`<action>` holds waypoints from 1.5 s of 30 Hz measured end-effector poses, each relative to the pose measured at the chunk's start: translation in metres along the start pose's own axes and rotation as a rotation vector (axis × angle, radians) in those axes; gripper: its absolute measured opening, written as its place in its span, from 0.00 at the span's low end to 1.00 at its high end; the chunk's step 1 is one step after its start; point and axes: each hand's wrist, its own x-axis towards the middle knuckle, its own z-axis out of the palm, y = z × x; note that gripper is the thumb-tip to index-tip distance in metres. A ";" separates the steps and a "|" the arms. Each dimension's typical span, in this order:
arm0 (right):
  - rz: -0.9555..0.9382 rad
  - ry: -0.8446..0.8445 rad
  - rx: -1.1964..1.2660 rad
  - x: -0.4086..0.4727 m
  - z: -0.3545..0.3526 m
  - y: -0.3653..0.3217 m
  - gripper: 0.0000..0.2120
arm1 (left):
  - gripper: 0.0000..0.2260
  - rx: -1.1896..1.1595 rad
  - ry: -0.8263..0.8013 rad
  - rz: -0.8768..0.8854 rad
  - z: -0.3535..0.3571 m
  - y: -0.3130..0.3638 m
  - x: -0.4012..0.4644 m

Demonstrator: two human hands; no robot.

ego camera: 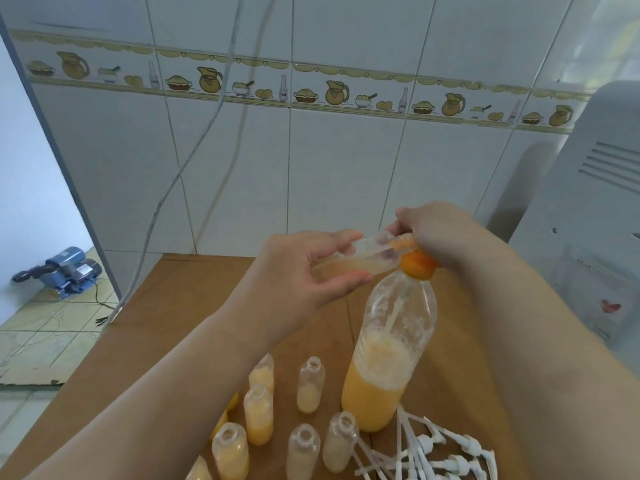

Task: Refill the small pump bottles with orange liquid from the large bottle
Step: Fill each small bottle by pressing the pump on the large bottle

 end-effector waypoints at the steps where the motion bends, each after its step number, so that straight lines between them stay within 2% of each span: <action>1: -0.010 0.018 0.015 0.000 0.001 0.003 0.17 | 0.24 0.002 -0.004 -0.007 0.001 0.000 -0.001; 7: -0.024 -0.094 -0.019 -0.002 -0.010 0.009 0.21 | 0.23 0.000 0.024 0.059 -0.008 0.011 -0.007; 12: -0.096 0.014 -0.164 0.009 0.000 0.007 0.19 | 0.23 0.001 0.000 0.034 -0.002 0.004 -0.007; 15: -0.062 0.007 -0.129 0.010 0.005 0.008 0.19 | 0.23 -0.009 -0.014 0.019 0.001 0.000 -0.008; 21: -0.123 -0.016 -0.143 0.011 -0.005 0.000 0.22 | 0.23 0.034 0.020 0.082 -0.009 0.010 -0.006; 27: -0.167 -0.039 -0.300 0.011 0.004 0.006 0.19 | 0.20 0.055 -0.015 0.065 -0.005 0.002 -0.005; 30: -0.135 -0.053 -0.316 0.008 0.005 0.010 0.19 | 0.22 0.059 -0.017 0.058 0.001 -0.001 -0.009; 33: -0.065 -0.033 -0.205 0.008 -0.001 0.007 0.20 | 0.23 0.075 0.001 0.094 0.004 0.004 -0.011; 40: -0.058 -0.012 -0.084 0.013 0.000 0.008 0.22 | 0.22 0.100 0.014 0.137 -0.005 0.006 -0.004; 45: -0.074 -0.002 -0.182 0.011 0.010 0.012 0.20 | 0.23 0.052 0.003 0.065 0.001 -0.004 -0.008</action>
